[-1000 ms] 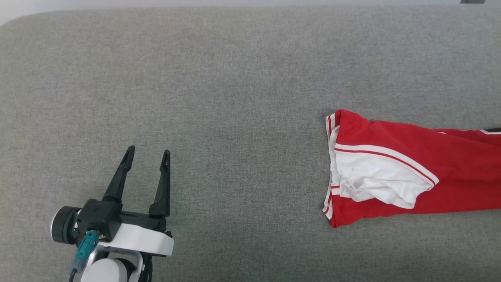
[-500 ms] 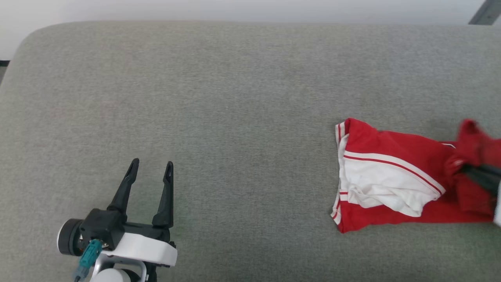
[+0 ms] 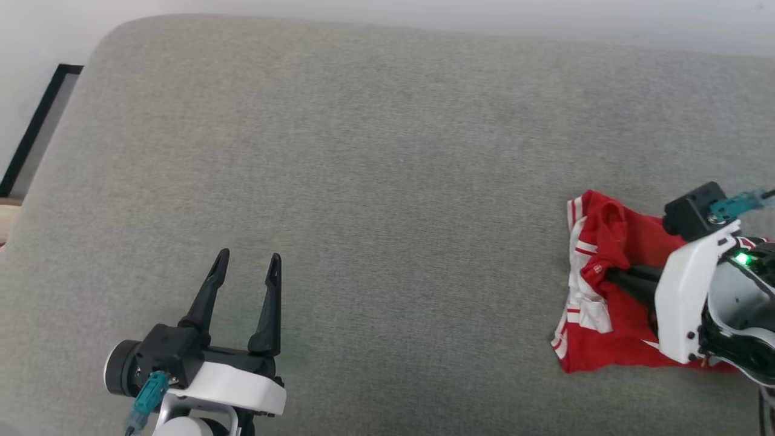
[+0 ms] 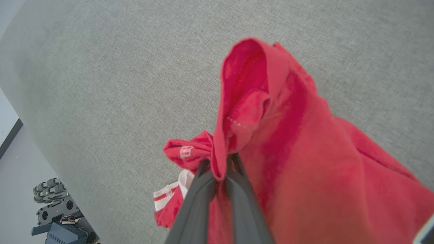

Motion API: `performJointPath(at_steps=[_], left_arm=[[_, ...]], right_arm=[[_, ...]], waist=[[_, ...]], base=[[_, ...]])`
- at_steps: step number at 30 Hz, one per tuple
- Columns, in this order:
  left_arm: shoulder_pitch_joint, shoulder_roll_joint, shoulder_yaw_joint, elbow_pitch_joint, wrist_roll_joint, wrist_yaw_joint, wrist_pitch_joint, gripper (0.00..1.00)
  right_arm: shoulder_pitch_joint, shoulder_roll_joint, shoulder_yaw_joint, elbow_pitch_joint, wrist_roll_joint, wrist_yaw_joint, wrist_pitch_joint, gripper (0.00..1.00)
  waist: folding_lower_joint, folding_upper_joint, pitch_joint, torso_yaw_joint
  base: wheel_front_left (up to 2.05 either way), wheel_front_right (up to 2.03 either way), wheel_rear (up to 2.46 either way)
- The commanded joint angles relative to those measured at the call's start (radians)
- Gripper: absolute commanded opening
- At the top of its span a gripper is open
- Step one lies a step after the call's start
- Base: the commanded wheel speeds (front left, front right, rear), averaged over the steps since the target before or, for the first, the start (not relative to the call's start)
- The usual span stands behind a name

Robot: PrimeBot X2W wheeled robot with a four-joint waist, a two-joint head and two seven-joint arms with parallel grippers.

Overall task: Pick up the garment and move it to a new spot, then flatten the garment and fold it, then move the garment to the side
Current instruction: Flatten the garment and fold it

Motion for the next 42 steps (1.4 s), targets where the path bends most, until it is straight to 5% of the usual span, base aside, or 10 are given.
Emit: performJointPath(at_steps=[1,9,11,12,13,29,33,42], left_arm=[[-0.006,-0.003,0.002,0.001,-0.012,-0.002,-0.005,1.0],[-0.003,-0.009,0.001,0.001,-0.016,-0.002,-0.005,1.0],[0.007,-0.009,0.007,0.002,-0.018,-0.002,-0.005,1.0],[0.012,-0.009,0.009,0.003,-0.018,-0.002,-0.005,1.0],[0.016,-0.01,0.011,0.004,-0.018,-0.002,-0.005,1.0],[0.012,0.022,-0.018,0.036,-0.046,-0.002,-0.005,1.0],[0.003,0.023,-0.036,0.06,-0.06,-0.002,-0.005,1.0],[0.056,0.018,0.0,0.077,-0.088,-0.002,-0.005,1.0]], right_arm=[[-0.016,0.006,0.007,0.018,-0.004,0.0,-0.005,0.0],[-0.058,0.03,0.064,0.147,-0.004,0.0,-0.064,0.01],[-0.066,0.034,0.071,0.156,0.003,0.0,-0.089,0.4],[-0.069,0.033,0.073,0.159,0.003,0.0,-0.101,0.8],[-0.073,0.03,0.074,0.16,0.006,0.0,-0.114,1.0],[-0.012,-0.006,-0.052,0.264,0.016,0.0,-0.321,1.0],[0.004,-0.022,-0.047,0.332,-0.007,0.0,-0.485,1.0],[0.043,0.049,-0.047,0.478,-0.078,0.0,-0.834,1.0]], waist=[[0.0,0.0,0.0,0.012],[0.0,0.0,-0.011,0.032],[0.0,0.0,-0.018,0.026],[0.0,0.0,-0.023,0.021],[0.0,0.0,-0.027,0.016],[0.0,0.0,-0.087,-0.106],[0.0,0.0,-0.106,-0.137],[0.0,0.0,-0.167,-0.192]], base=[[0.0,0.0,0.0],[0.0,0.0,0.0],[0.0,0.0,0.0],[0.0,0.0,0.0],[0.0,0.0,0.0],[0.0,0.0,0.0],[0.0,0.0,0.0],[0.0,0.0,0.0]])
